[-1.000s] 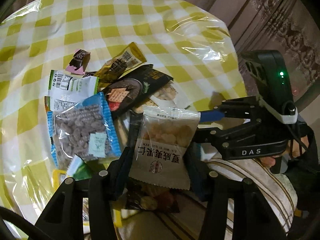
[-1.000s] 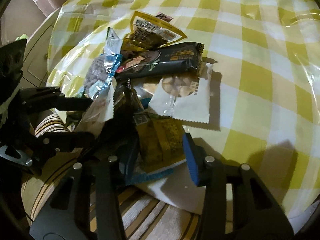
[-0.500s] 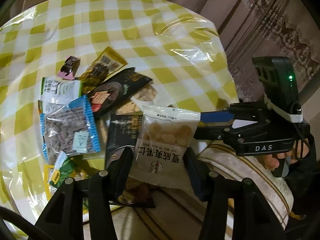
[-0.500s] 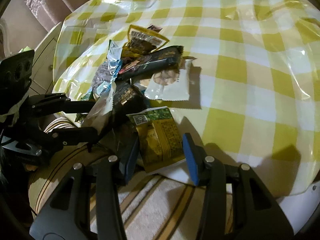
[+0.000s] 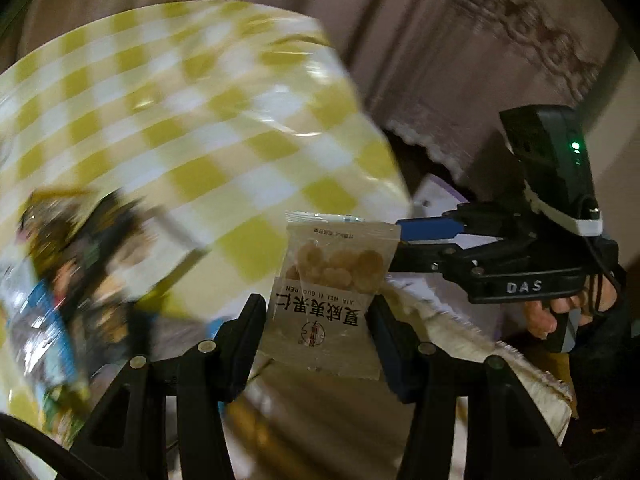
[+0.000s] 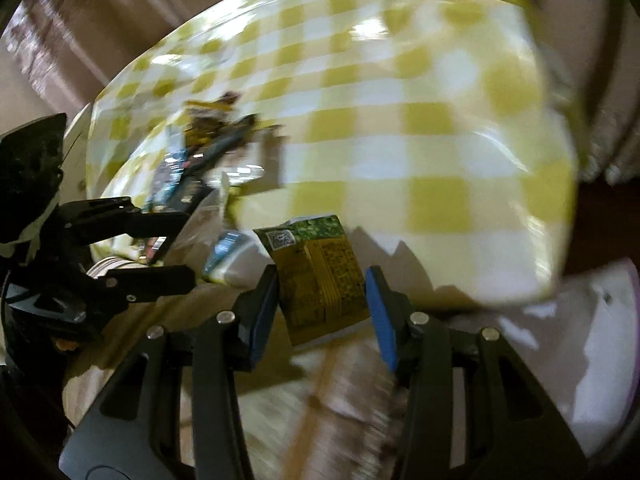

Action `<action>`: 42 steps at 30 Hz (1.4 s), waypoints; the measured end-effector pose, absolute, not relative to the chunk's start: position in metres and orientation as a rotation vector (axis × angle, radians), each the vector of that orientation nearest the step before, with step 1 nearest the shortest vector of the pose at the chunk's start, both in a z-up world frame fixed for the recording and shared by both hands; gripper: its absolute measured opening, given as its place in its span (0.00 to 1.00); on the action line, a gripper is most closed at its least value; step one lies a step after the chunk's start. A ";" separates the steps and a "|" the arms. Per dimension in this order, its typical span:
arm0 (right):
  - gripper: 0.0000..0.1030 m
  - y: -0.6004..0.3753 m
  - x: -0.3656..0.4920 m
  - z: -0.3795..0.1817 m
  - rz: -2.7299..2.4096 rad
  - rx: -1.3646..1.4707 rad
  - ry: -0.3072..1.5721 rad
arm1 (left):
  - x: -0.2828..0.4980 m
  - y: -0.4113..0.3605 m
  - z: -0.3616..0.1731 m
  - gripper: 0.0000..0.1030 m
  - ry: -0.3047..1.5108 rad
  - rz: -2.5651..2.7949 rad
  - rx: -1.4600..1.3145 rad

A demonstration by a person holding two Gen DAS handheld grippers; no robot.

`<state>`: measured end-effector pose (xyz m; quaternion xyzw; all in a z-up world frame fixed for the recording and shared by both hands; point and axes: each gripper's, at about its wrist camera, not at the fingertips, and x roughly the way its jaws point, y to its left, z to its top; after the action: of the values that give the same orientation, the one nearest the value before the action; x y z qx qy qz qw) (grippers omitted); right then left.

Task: Organize snacks
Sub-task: 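Carry both packets into the white box and open both tools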

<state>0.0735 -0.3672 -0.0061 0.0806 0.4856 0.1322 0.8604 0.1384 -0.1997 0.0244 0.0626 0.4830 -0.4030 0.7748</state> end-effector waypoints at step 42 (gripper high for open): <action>0.71 -0.521 0.015 -0.096 -0.136 0.410 1.063 | 0.122 -0.407 -0.015 0.61 1.121 -0.933 0.449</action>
<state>0.0145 -0.5208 -0.0957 0.1941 0.5030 -0.0642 0.8397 0.1222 -0.4068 -0.0153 0.2032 0.5077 -0.4225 0.7228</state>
